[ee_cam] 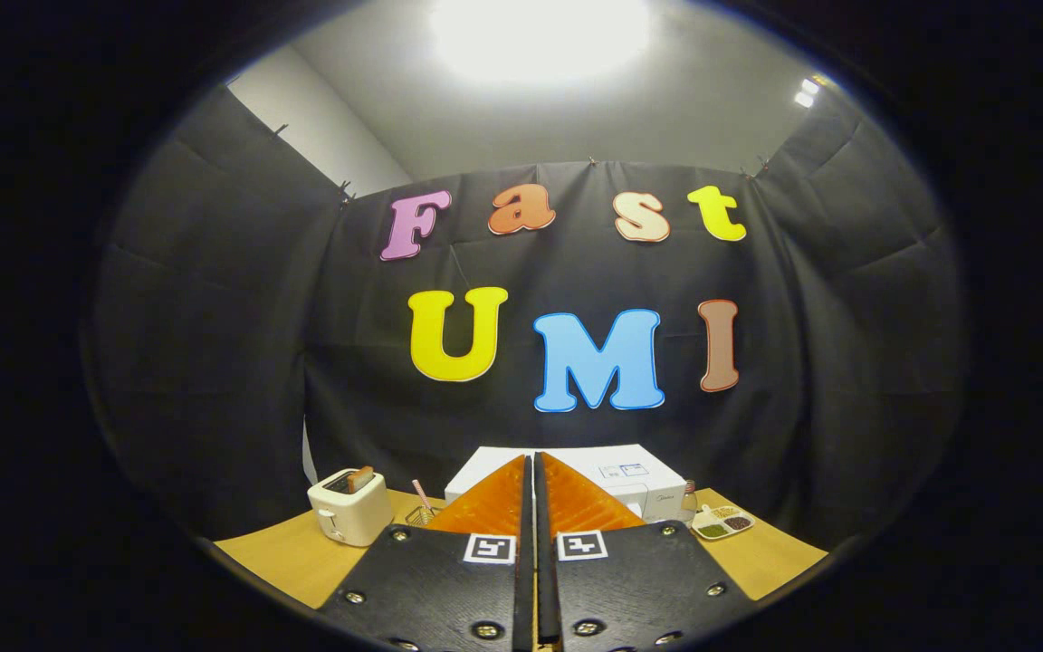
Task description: Open the microwave, put the food inside, and close the microwave door.
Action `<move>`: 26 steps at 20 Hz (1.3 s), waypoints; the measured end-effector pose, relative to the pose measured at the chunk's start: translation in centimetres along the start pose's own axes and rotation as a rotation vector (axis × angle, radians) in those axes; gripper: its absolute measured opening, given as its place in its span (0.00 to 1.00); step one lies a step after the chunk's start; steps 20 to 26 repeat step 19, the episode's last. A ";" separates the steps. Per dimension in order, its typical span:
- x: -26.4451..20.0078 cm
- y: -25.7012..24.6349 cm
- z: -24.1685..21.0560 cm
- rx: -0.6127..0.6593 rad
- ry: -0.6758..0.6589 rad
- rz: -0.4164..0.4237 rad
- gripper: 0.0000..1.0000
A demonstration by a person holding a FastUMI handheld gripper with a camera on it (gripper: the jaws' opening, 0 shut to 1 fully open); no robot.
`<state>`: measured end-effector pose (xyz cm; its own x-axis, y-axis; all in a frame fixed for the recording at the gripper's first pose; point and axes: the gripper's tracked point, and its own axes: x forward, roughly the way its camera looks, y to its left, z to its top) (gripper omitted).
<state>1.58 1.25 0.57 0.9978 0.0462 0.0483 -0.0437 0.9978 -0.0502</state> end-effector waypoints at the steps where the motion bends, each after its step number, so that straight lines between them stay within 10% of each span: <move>1: -0.1 0.2 0.0 -0.001 0.002 0.002 0.02; 4: -0.7 0.5 0.4 0.022 0.000 -0.002 0.05; 7: -1.2 0.7 0.4 0.021 -0.007 -0.001 0.99; 26: -1.7 0.4 -0.4 0.026 0.020 -0.022 0.99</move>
